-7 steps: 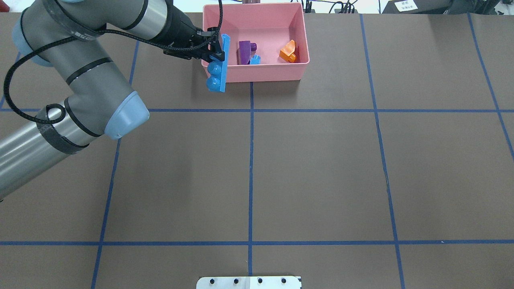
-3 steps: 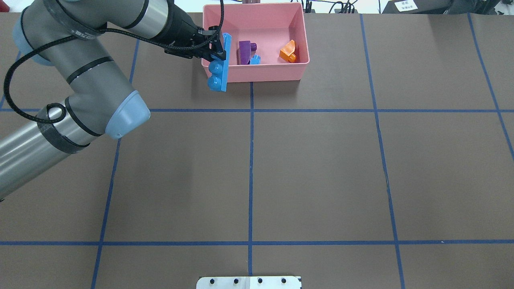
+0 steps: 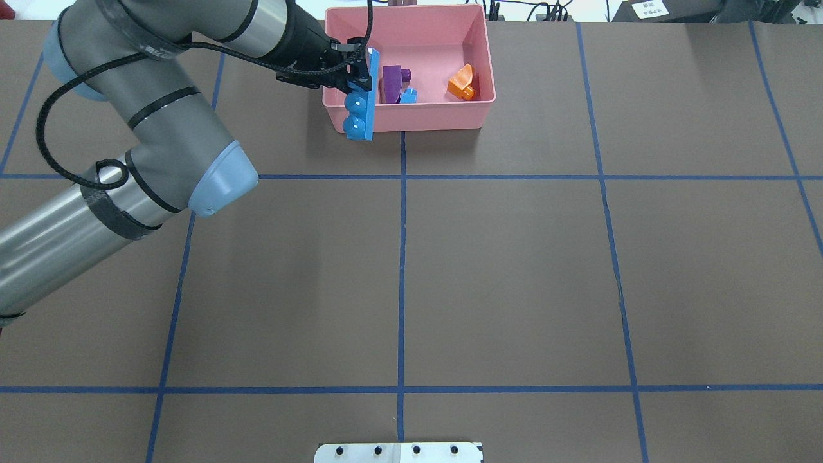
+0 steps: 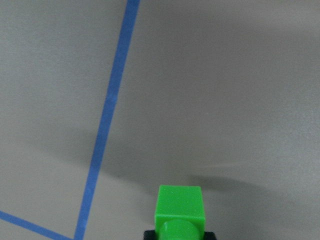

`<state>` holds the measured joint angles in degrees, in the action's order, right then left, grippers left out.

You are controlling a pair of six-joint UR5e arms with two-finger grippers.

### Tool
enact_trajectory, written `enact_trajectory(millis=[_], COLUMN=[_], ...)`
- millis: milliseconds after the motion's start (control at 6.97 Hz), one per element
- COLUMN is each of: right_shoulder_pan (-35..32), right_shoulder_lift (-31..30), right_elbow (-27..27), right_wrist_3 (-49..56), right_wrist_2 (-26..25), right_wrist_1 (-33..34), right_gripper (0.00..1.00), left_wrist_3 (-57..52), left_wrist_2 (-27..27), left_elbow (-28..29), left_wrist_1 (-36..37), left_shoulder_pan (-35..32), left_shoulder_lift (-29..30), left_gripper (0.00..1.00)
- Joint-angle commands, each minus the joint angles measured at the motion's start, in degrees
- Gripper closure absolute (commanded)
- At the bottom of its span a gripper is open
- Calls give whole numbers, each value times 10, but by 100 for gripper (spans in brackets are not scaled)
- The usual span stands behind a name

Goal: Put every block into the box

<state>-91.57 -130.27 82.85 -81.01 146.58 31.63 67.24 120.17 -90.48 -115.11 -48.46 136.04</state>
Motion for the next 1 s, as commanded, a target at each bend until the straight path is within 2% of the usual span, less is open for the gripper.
enact_trajectory(millis=[0,143,287,430,573,860], right_shoulder_pan=[-30,-35,-46,-57,-61,-73], right_shoulder_lift=[2,2,5,45,83,166], right_elbow=[58,94,120,131,136,143], right_wrist_3=[2,6,10,11,12,46], right_wrist_2=[-56,-95,-142,-173,-174,-183], right_wrist_1=[0,0,0,0,0,1], right_gripper=[100,100,100,100,100,100], left_wrist_3=[6,6,6,7,13,17], left_wrist_2=[-19,-38,-39,-56,-81,-139], left_elbow=[84,133,192,249,316,381], left_wrist_1=[-7,-10,-42,-74,-81,-113], left_shoulder_pan=[7,8,8,8,8,9], left_shoulder_lift=[53,87,114,142,191,220], left_gripper=[100,100,100,100,100,100])
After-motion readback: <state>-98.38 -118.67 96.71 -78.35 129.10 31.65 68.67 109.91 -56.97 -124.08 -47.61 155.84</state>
